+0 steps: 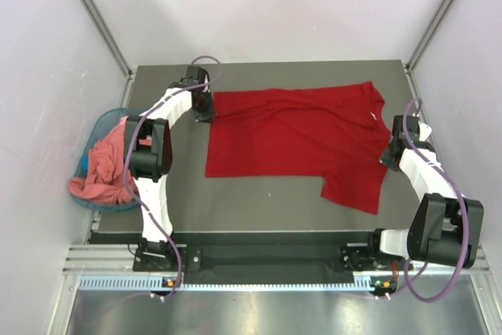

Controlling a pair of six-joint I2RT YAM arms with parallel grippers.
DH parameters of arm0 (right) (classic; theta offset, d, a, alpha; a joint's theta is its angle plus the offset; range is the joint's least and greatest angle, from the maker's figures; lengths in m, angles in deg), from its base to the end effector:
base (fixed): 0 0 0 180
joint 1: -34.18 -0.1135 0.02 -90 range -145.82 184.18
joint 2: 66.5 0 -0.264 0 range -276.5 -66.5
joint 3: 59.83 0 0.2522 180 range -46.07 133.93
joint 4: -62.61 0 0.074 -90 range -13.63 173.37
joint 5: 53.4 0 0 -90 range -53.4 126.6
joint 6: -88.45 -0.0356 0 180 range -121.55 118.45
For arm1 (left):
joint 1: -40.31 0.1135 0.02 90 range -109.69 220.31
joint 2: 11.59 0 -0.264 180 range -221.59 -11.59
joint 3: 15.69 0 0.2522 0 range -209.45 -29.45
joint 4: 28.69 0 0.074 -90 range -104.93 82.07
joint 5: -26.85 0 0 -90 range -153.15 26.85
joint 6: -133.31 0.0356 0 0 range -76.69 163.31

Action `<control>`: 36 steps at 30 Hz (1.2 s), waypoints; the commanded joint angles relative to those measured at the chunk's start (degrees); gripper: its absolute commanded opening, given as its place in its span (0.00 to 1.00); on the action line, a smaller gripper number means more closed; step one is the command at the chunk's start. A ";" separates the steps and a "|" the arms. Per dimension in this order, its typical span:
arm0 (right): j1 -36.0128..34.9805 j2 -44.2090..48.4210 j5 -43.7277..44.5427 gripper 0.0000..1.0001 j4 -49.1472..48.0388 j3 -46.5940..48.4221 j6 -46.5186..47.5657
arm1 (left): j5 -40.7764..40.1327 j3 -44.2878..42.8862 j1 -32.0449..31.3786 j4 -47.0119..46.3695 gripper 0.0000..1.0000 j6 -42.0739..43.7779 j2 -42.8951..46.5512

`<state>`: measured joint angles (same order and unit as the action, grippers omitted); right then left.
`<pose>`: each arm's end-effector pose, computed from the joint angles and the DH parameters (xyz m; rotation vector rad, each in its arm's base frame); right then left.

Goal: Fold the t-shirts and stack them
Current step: Fold the tshirt

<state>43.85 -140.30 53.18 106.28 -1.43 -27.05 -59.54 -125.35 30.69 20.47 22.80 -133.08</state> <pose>0.2399 -0.0512 0.2073 0.8706 2.4059 -0.2716 0.4510 -0.0787 0.1911 -0.2305 2.6469 -0.2595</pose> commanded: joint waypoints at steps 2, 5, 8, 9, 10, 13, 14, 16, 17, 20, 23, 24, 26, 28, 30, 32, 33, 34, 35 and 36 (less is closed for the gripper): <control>1.49 0.85 3.99 0.00 0.32 0.36 0.62 | -2.92 -3.85 0.22 2.74 0.00 1.88 -2.08; 1.58 1.02 4.43 0.00 0.50 0.36 0.54 | -3.09 -4.82 0.22 3.54 0.00 2.23 -3.13; 1.67 1.29 4.78 0.00 0.50 0.44 0.54 | -2.92 -5.26 0.22 3.89 0.00 2.41 -3.84; 1.67 1.46 4.52 0.00 0.50 0.45 0.62 | -2.91 -5.44 0.22 4.24 0.00 2.58 -4.01; 1.67 1.47 4.52 0.00 0.50 0.53 0.54 | -3.09 -5.61 0.22 4.50 0.00 2.58 -4.19; 1.67 2.34 3.29 0.00 0.50 0.88 0.45 | -3.09 -6.84 0.22 5.73 0.09 2.67 -4.46; 1.67 2.95 2.59 0.01 0.67 1.15 0.53 | -3.09 -7.46 0.22 6.34 0.21 2.76 -4.54; 1.67 3.40 1.45 0.08 2.42 2.63 0.62 | -5.46 -9.74 0.22 8.71 0.28 2.58 -4.19; 1.67 3.75 1.18 0.16 3.30 3.51 0.71 | -6.16 -10.79 0.22 9.33 0.30 2.50 -3.15; 1.67 5.07 0.92 0.25 7.26 7.03 0.54 | -8.27 -10.46 0.14 10.57 0.37 1.18 1.24; 0.71 5.86 -2.25 0.27 9.55 9.58 -0.51 | -5.47 -6.26 -0.56 10.05 0.38 -0.40 6.52; 0.26 5.95 -2.95 0.27 9.81 9.76 -0.69 | -2.16 -4.32 -1.44 9.17 0.38 -1.01 7.92; -0.79 6.04 -4.09 0.27 10.34 9.50 -1.13 | 0.33 2.95 -2.32 5.67 0.38 -3.11 11.79; -2.63 5.86 -6.37 0.27 10.96 8.45 -1.83 | 2.00 7.89 -4.08 3.55 0.39 -4.09 14.95; -4.39 6.39 -8.57 0.28 11.75 7.04 -3.67 | 2.79 14.49 -5.57 1.00 0.38 -6.20 16.28; -4.66 8.05 -11.46 0.30 12.10 4.32 -5.95 | 4.20 20.10 -6.10 -0.23 0.38 -8.56 17.95; -4.66 8.75 -12.87 0.30 12.80 3.44 -6.93 | 4.99 21.96 -6.28 -1.81 0.38 -9.27 18.57; -4.75 9.46 -12.80 0.30 13.76 1.95 -8.15 | 5.34 23.81 -6.37 -2.61 0.38 -10.15 20.23; -4.66 10.33 -12.71 0.30 14.55 1.42 -9.99 | 6.30 27.22 -6.46 -3.48 0.39 -11.38 21.11; -4.66 10.60 -12.89 0.30 15.17 0.89 -10.62 | 6.31 28.73 -6.46 -4.45 0.39 -12.00 21.90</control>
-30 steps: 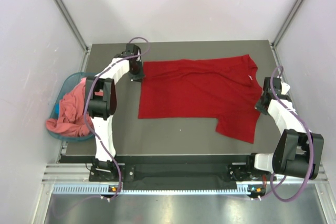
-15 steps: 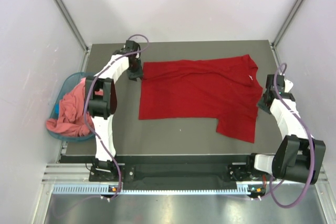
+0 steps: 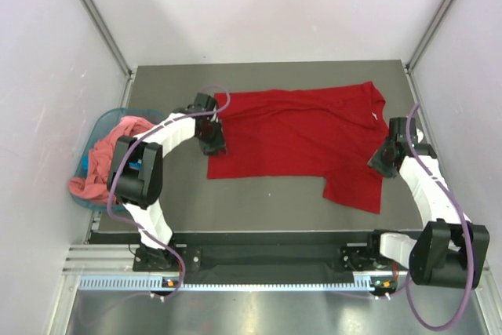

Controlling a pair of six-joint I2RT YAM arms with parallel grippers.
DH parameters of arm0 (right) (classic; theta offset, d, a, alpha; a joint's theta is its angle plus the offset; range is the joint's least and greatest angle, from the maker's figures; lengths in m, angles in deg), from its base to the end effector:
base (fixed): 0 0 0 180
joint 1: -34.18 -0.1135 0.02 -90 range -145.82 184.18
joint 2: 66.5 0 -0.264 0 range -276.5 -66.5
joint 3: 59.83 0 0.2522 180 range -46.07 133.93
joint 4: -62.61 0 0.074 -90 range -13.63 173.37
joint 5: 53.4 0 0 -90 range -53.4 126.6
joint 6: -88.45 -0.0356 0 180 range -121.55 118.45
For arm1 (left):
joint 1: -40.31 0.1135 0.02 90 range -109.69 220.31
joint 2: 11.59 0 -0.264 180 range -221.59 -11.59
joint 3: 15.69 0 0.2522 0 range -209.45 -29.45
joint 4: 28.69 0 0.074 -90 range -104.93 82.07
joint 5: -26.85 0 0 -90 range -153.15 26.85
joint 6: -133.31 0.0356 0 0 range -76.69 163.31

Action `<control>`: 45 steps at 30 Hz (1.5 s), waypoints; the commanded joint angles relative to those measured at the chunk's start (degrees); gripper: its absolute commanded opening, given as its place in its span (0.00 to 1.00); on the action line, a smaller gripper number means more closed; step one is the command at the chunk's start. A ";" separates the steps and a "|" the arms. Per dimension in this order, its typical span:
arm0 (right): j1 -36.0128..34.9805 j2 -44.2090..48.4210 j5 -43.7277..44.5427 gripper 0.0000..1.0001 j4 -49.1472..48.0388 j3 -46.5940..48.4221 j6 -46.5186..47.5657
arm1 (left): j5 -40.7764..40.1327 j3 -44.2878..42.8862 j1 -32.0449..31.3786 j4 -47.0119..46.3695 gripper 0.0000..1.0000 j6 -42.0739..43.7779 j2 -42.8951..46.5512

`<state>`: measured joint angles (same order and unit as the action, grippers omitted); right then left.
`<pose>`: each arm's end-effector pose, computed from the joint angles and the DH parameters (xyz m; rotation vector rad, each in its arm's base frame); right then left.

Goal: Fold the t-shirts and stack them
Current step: Fold the tshirt

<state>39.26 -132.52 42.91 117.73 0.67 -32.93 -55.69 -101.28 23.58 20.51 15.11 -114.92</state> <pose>0.2162 -0.0231 0.2351 0.8550 2.4751 0.0155 0.3472 -0.1092 0.1930 -0.2422 2.7832 -0.3861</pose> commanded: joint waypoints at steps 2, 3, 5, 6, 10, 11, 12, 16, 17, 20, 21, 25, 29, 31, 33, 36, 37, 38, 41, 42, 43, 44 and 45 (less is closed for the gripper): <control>-0.16 3.18 -1.48 0.29 4.60 -3.75 -5.80 | 1.94 8.61 0.65 -6.52 0.39 -5.71 5.59; -0.07 3.18 0.79 0.29 4.78 -5.94 -7.11 | 1.59 9.60 0.65 -7.05 0.40 -6.07 5.77; -0.07 1.96 4.14 0.29 6.00 -7.45 -8.78 | 0.28 11.44 0.65 -6.97 0.40 -6.51 4.72; -0.07 1.25 8.24 0.29 6.36 -8.67 -10.62 | -1.99 11.71 0.65 -6.44 0.40 -6.86 4.11; 0.46 -2.96 16.44 0.29 10.47 -8.95 -16.07 | -5.70 15.92 0.65 -7.66 0.40 -9.93 6.20; 0.46 -3.24 17.07 0.27 10.75 -8.77 -16.26 | -6.32 17.67 0.65 -8.10 0.39 -11.50 7.08; 0.46 -3.24 17.16 0.26 11.02 -8.51 -16.78 | -6.93 18.30 0.65 -7.85 0.39 -12.22 8.13; 0.54 0.09 18.22 0.24 14.27 -6.32 -20.04 | -10.10 18.75 0.65 -5.65 0.40 -13.19 14.81; 0.46 0.80 18.13 0.24 14.62 -5.44 -19.26 | -10.10 17.96 0.65 -4.78 0.41 -12.76 15.87; 0.46 2.12 16.73 0.25 13.31 -0.09 -12.70 | -8.52 12.17 0.91 -4.24 0.43 -9.87 17.64; 0.46 2.21 13.15 0.26 9.91 2.97 -9.96 | -8.26 10.15 1.09 -4.67 0.43 -9.24 16.85; 0.72 -0.23 3.64 0.37 0.22 8.71 -0.36 | -3.79 -2.48 3.45 -6.44 0.46 -6.34 10.53; 2.21 -10.07 3.71 0.42 -1.99 16.26 -1.75 | 2.10 -15.07 7.75 -3.63 0.46 -5.63 -0.10; 2.56 -17.52 2.14 0.42 -2.77 21.97 -1.67 | 3.86 -21.29 8.82 -2.05 0.47 -5.19 -5.81; 2.83 -22.03 0.38 0.42 -3.48 26.90 -1.32 | 5.88 -24.48 9.79 -2.22 0.47 -4.76 -10.11; 3.18 -28.97 0.55 0.41 -3.84 32.52 -2.80 | 7.74 -28.79 10.05 -3.01 0.47 -3.87 -14.16; 3.88 -32.21 0.46 0.40 -3.40 33.84 -5.69 | 7.91 -30.63 10.05 -2.92 0.47 -3.70 -14.96; 4.32 -33.72 0.55 0.40 -1.22 35.07 -7.80 | 7.83 -31.26 10.05 -3.10 0.47 -3.61 -15.93; 5.90 -39.26 -1.20 0.40 1.61 39.55 -15.98 | 8.18 -33.19 10.14 -3.80 0.47 -3.96 -18.31; 6.17 -40.41 -2.08 0.39 1.01 39.83 -17.30 | 8.44 -33.63 10.14 -4.06 0.47 -4.05 -19.27; 6.26 -41.90 -2.96 0.40 0.22 39.92 -20.10 | 8.79 -33.90 10.14 -4.24 0.46 -4.31 -19.63; 6.43 -42.61 -3.84 0.40 -0.14 40.09 -21.52 | 8.97 -33.81 10.14 -4.67 0.46 -4.49 -19.72; 6.43 -43.22 -5.67 0.40 -1.19 40.62 -22.67 | 9.06 -33.81 10.14 -5.38 0.46 -4.58 -19.98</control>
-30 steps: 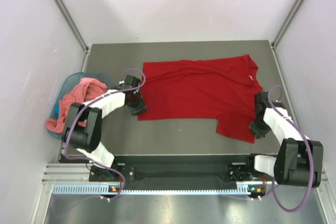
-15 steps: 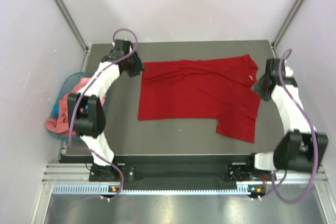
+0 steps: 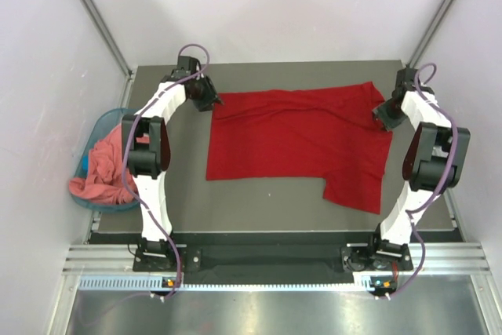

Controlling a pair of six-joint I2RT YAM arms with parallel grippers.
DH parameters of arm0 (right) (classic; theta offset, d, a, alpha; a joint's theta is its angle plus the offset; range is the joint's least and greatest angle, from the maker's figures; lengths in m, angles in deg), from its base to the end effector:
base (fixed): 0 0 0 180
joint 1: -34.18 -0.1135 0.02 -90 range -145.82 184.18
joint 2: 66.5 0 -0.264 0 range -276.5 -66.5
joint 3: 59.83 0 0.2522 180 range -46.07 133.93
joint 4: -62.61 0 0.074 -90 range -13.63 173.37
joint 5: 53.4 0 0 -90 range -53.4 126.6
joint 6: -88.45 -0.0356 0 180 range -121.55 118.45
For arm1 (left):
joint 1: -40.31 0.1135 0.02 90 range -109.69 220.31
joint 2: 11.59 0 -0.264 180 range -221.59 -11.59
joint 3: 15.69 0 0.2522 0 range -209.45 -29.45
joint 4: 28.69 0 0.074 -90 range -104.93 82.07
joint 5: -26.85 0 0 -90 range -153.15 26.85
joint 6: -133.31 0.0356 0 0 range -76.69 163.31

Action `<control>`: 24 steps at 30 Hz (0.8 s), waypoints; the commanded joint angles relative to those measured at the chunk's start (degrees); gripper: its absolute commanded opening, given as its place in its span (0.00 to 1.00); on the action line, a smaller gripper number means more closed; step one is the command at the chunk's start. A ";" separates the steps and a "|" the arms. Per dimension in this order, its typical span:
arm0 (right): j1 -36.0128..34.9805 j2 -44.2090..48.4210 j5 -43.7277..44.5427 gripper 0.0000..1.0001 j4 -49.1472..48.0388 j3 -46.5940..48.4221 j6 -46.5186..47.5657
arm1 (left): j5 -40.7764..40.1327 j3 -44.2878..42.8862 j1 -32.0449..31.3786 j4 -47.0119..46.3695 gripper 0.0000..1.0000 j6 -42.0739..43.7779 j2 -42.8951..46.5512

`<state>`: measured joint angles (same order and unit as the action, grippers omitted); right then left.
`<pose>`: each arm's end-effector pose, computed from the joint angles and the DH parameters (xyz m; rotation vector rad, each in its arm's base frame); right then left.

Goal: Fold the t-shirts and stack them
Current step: Fold the tshirt

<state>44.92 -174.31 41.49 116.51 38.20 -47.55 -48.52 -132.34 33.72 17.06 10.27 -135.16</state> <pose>0.3903 -0.0771 0.2239 1.2957 2.3431 0.0806 0.4779 -0.0643 0.2169 -0.4754 2.5060 -0.5996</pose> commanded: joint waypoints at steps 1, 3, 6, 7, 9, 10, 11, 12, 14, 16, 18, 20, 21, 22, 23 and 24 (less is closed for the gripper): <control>0.60 -2.57 -4.70 0.42 -0.15 3.44 -10.75 | 2.15 -2.67 0.00 -2.10 0.46 0.25 0.17; 0.60 -4.24 -6.19 0.43 -1.02 4.50 -13.05 | 1.80 -2.58 0.00 -2.45 0.46 0.52 0.34; 0.24 -6.62 -7.26 0.44 -1.03 7.04 -16.13 | 1.63 -2.40 -0.09 -2.98 0.46 0.87 0.87; -0.02 -8.10 -7.26 0.44 -0.07 7.83 -17.36 | 1.54 -2.40 0.00 -3.07 0.46 1.04 0.79; -0.28 -9.87 -7.52 0.44 0.38 9.42 -18.33 | 1.45 -2.40 0.00 -3.33 0.46 1.13 0.87; -0.46 -10.31 -7.43 0.45 0.38 9.77 -19.21 | 1.45 -2.31 0.00 -3.86 0.46 1.22 0.79; -0.46 -10.75 -7.00 0.44 0.29 10.12 -19.65 | 1.62 -2.31 0.00 -4.12 0.46 1.22 0.61; -0.46 -11.54 -6.65 0.45 0.29 10.30 -20.00 | 2.24 -2.31 0.00 -4.47 0.46 1.31 0.44; -0.46 -12.42 -6.21 0.45 0.20 11.00 -20.45 | 3.55 -2.05 0.00 -5.79 0.46 1.40 0.08; -0.55 -13.91 -6.82 0.45 0.38 11.70 -20.19 | 4.96 -2.14 -0.09 -6.15 0.46 1.22 -0.71; -0.46 -14.44 -7.61 0.44 0.81 11.97 -20.10 | 5.14 -2.23 -0.09 -6.15 0.46 1.22 -1.50; -0.55 -14.45 -7.79 0.39 0.82 11.71 -19.14 | 4.09 -2.23 -0.09 -5.97 0.46 1.40 -1.94; -0.55 -14.01 -7.79 0.32 0.82 11.62 -18.26 | 3.74 -2.23 -0.09 -5.54 0.46 1.66 -2.11; -0.55 -13.75 -7.70 0.27 0.73 11.71 -15.20 | 3.30 -2.23 -0.09 -5.36 0.46 1.83 -2.20; -0.63 -12.87 -7.26 0.22 0.29 11.62 -13.17 | 3.12 -2.05 -0.09 -5.01 0.46 2.01 -2.29; -0.72 -12.26 -6.65 0.14 0.29 11.27 -9.76 | 3.03 -1.88 -0.09 -5.09 0.46 2.19 -2.20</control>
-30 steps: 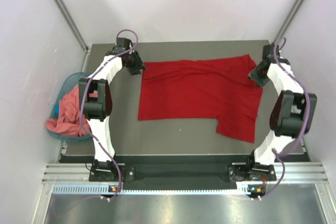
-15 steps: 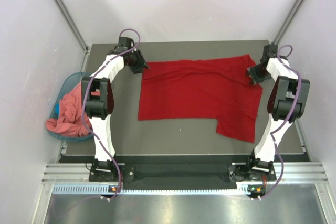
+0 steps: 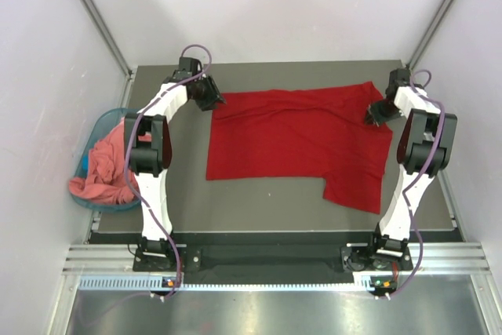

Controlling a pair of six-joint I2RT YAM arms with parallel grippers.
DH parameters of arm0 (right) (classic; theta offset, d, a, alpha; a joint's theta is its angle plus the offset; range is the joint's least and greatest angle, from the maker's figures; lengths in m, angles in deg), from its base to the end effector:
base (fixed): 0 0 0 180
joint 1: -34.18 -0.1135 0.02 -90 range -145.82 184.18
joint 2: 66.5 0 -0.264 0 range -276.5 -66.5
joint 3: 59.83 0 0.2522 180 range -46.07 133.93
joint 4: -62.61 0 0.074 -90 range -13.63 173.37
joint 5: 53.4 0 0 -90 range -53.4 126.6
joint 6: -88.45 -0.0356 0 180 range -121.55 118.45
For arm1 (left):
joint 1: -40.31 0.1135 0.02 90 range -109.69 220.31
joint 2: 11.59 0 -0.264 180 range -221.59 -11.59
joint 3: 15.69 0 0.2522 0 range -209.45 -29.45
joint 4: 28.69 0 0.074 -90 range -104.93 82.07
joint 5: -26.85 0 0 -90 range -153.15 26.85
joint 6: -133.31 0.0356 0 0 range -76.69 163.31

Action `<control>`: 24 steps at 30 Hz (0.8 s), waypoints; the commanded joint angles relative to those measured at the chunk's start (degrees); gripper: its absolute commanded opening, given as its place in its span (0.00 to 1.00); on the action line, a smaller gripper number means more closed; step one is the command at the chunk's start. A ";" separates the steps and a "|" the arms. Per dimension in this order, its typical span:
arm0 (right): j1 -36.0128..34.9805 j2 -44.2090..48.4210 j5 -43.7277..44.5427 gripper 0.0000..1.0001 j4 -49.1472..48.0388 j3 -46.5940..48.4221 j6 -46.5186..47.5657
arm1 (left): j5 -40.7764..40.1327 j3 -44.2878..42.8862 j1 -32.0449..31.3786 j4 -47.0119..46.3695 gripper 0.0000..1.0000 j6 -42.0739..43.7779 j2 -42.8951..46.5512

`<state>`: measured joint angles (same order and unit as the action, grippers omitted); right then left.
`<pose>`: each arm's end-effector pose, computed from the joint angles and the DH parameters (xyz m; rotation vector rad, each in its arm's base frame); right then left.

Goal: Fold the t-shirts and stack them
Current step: Fold the tshirt

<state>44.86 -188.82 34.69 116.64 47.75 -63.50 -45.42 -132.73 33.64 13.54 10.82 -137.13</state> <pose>0.4372 -0.0813 0.1703 1.6567 2.2689 0.2700 0.4866 -0.0678 0.2075 -0.4255 2.4830 -0.6704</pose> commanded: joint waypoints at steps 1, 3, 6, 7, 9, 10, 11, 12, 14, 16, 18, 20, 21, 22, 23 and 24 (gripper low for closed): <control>-0.92 3.05 1.02 0.10 -0.10 -0.20 7.62 | -0.33 -1.31 0.00 -1.49 0.46 1.64 0.02; -0.92 5.60 1.56 0.02 -2.64 -3.28 11.48 | -0.42 -1.04 0.00 -1.40 0.46 1.90 0.38; -0.92 8.32 3.58 0.00 -5.36 -8.99 16.40 | -0.86 -0.60 0.00 -1.13 0.46 2.08 0.82; -0.92 8.76 3.58 0.00 -5.99 -10.92 17.82 | -0.95 -0.51 0.00 -0.96 0.46 2.08 0.99; -0.92 10.17 2.10 0.00 -7.57 -12.34 23.15 | -0.69 -0.43 0.00 -0.87 0.46 2.26 1.26; -0.92 10.78 2.09 0.02 -9.66 -13.48 25.11 | -0.77 -0.43 0.00 -0.52 0.46 2.34 1.34; -0.92 11.57 -1.31 0.06 -10.99 -14.01 27.13 | -0.95 -0.43 0.00 -0.26 0.46 2.43 1.52; -0.92 13.32 -2.56 0.13 -12.31 -14.45 31.50 | -1.04 -0.51 0.00 -0.17 0.46 2.61 1.52; -0.92 15.00 -3.79 0.20 -14.43 -14.11 35.21 | -1.30 -0.43 0.00 0.27 0.46 2.78 1.96; -1.01 16.76 -5.63 0.29 -16.87 -12.88 40.32 | -1.48 -0.43 0.00 0.27 0.46 2.87 2.22; -1.27 16.77 -9.75 0.36 -20.30 -12.17 44.00 | -0.96 -0.51 0.00 0.18 0.46 2.61 2.22; -1.36 13.10 -13.45 0.40 -19.90 -8.59 43.50 | -0.51 -0.60 0.00 -0.08 0.46 2.26 1.88; -1.80 11.25 -13.47 0.40 -18.58 -6.04 42.10 | -0.25 -0.69 0.00 0.01 0.46 1.91 1.87; -2.24 9.49 -14.34 0.40 -17.43 -1.67 42.00 | -0.25 -0.69 0.00 0.01 0.46 1.90 1.70; -2.94 6.77 -14.70 0.41 -16.81 0.12 42.79 | -0.25 -0.52 -0.09 -0.17 0.46 1.90 1.70; -4.51 5.79 -14.96 0.43 -17.67 1.53 45.49 | -0.33 -0.51 -0.09 -0.17 0.46 2.08 1.61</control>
<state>43.46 -179.22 23.92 102.13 43.36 -23.46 -46.18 -132.73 33.64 13.78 12.44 -137.59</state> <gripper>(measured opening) 0.419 0.460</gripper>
